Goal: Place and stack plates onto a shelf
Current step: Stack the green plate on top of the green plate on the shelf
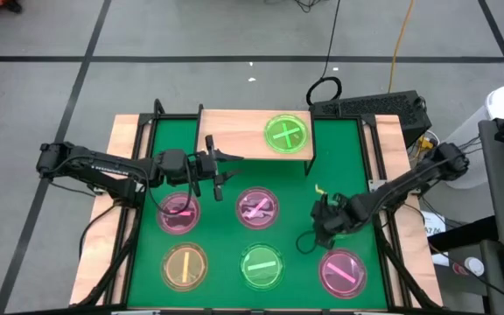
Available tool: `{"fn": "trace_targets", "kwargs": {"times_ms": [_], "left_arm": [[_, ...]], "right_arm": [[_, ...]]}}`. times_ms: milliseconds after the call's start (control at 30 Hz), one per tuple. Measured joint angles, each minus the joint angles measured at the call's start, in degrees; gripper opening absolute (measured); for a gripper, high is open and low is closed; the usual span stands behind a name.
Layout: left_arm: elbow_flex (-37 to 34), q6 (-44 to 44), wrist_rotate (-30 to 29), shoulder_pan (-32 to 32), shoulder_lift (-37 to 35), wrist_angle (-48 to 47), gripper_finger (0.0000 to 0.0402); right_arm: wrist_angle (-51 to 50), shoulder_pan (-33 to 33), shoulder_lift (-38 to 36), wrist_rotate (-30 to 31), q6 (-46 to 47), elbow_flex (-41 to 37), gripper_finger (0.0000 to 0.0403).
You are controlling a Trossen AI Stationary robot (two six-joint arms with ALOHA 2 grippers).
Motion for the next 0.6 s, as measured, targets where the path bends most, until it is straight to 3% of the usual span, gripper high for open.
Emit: {"fn": "trace_targets", "kwargs": {"times_ms": [333,600], "left_arm": [[0.0,0.31,0.02,0.0,0.0,-0.02,0.0143],[0.0,0.32,0.02,0.0,0.0,-0.02,0.0143]], "right_arm": [[0.63,6.55,4.95,-0.33,8.01,0.0,0.01],[0.43,7.56,8.53,1.0,9.28,-0.04,0.01]]}}
